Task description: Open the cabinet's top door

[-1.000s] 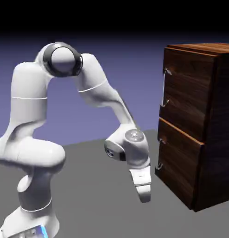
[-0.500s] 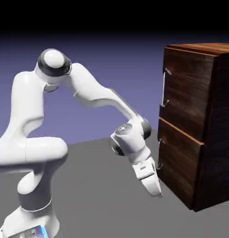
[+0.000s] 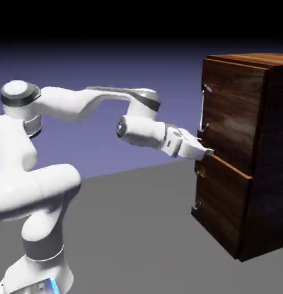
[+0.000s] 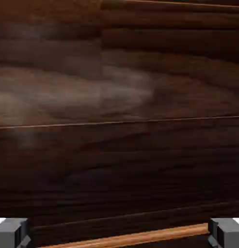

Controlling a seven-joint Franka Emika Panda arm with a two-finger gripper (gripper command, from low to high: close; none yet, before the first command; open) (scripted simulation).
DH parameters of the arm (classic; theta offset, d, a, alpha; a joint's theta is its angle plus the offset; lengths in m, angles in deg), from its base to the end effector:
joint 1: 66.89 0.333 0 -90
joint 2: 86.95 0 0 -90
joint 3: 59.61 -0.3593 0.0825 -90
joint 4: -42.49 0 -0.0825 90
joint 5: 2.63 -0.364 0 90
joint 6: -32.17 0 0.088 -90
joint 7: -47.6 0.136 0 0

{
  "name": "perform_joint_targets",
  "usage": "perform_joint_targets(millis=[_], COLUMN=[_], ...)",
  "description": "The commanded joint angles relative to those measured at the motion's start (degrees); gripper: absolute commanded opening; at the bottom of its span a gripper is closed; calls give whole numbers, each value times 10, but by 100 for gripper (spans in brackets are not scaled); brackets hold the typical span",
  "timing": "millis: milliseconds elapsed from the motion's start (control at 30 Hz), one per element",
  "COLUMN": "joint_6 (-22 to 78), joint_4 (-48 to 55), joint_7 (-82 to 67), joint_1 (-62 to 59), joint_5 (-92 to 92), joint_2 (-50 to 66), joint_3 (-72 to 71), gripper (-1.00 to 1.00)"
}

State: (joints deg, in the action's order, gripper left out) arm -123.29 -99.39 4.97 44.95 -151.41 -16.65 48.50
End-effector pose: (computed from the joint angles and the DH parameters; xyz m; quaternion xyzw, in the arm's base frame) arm 0.4224 0.0988 0.4722 -0.6702 0.3284 -0.6308 0.2126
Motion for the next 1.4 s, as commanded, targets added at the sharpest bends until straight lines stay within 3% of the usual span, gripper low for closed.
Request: perform_joint_targets(millis=[0, 67, 233, 267, 867, 1133, 1367], joint_6=[3, 6, 19, 19, 443, 642, 816], joint_4=[3, 6, 84, 84, -169, -201, -169], joint_7=[-14, -26, -27, -27, -112, -163, -236], joint_1=[19, 35, -60, -60, 57, 14, -65], joint_5=[-25, -46, -65, -65, 88, 221, 375], joint_2=[17, 32, 17, 17, -26, -83, -190], joint_3=[18, 34, -4, -4, 207, 312, 383], gripper=[0, 0, 0, -100, -100, -100, -100])
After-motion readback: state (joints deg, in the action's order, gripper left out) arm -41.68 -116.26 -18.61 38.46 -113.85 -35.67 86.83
